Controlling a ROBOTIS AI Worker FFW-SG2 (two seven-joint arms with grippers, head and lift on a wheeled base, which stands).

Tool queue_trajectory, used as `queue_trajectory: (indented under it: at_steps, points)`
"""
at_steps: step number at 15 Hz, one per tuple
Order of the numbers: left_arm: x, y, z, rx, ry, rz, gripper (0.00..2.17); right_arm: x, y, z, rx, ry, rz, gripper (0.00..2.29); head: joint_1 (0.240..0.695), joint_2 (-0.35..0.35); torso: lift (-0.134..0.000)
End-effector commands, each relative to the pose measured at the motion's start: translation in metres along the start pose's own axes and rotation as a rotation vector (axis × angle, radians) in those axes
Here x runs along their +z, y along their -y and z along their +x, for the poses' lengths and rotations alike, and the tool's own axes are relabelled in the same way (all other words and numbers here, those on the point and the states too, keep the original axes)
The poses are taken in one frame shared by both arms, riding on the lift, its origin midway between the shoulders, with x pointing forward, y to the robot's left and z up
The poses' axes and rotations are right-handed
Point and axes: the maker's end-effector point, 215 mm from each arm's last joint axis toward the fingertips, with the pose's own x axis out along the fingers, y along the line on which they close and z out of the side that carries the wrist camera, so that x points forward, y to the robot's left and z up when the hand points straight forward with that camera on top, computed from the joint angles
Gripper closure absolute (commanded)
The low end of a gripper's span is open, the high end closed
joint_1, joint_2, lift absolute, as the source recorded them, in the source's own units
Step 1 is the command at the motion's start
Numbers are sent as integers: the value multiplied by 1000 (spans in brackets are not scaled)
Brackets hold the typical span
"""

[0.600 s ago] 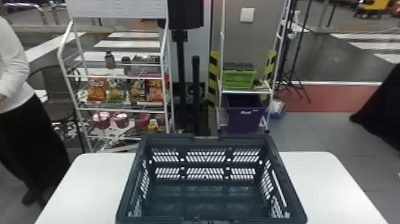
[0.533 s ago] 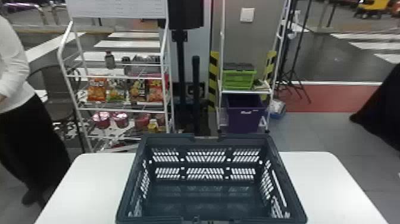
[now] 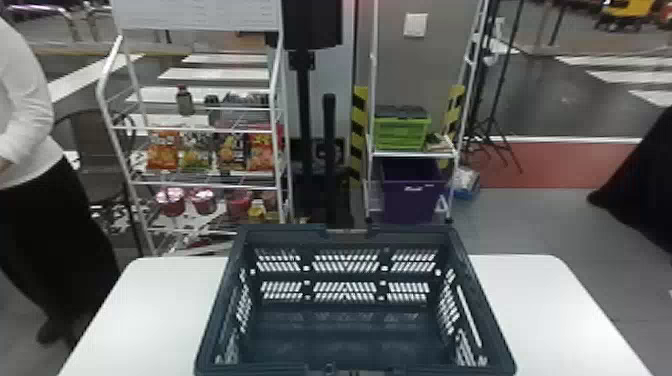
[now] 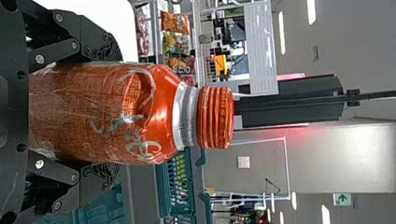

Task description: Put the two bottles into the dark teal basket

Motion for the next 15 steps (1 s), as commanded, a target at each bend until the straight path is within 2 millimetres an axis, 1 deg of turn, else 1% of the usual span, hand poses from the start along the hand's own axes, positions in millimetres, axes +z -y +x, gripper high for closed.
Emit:
queue_trajectory:
  at_steps: [1, 2, 4, 7, 8, 9, 12, 15]
  points:
    - [0, 0, 0, 1, 0, 0, 1912, 2, 1, -1, -2, 5, -1, 2219, 499, 0, 0]
    - [0, 0, 0, 1, 1, -1, 1912, 4, 0, -1, -2, 9, 1, 2219, 499, 0, 0]
    - [0, 1, -1, -1, 3, -2, 1912, 15, -2, -1, 2, 28, 7, 2219, 499, 0, 0]
    - [-2, 4, -4, -8, 3, -2, 1912, 48, -13, 8, 21, 88, 10, 2219, 499, 0, 0]
    - [-2, 5, -6, -10, 4, -1, 1912, 64, -18, 13, 31, 119, 11, 2219, 499, 0, 0]
    - [-3, 6, -7, -13, 4, -1, 1912, 73, -19, 18, 33, 133, 13, 2219, 499, 0, 0]
    - [-2, 6, -9, -25, 10, 5, 1912, 97, -7, 47, -9, 127, 23, 2219, 499, 0, 0]
    - [-3, 6, -11, -31, 9, 3, 1912, 103, 9, 78, -81, 55, 51, 2219, 499, 0, 0]
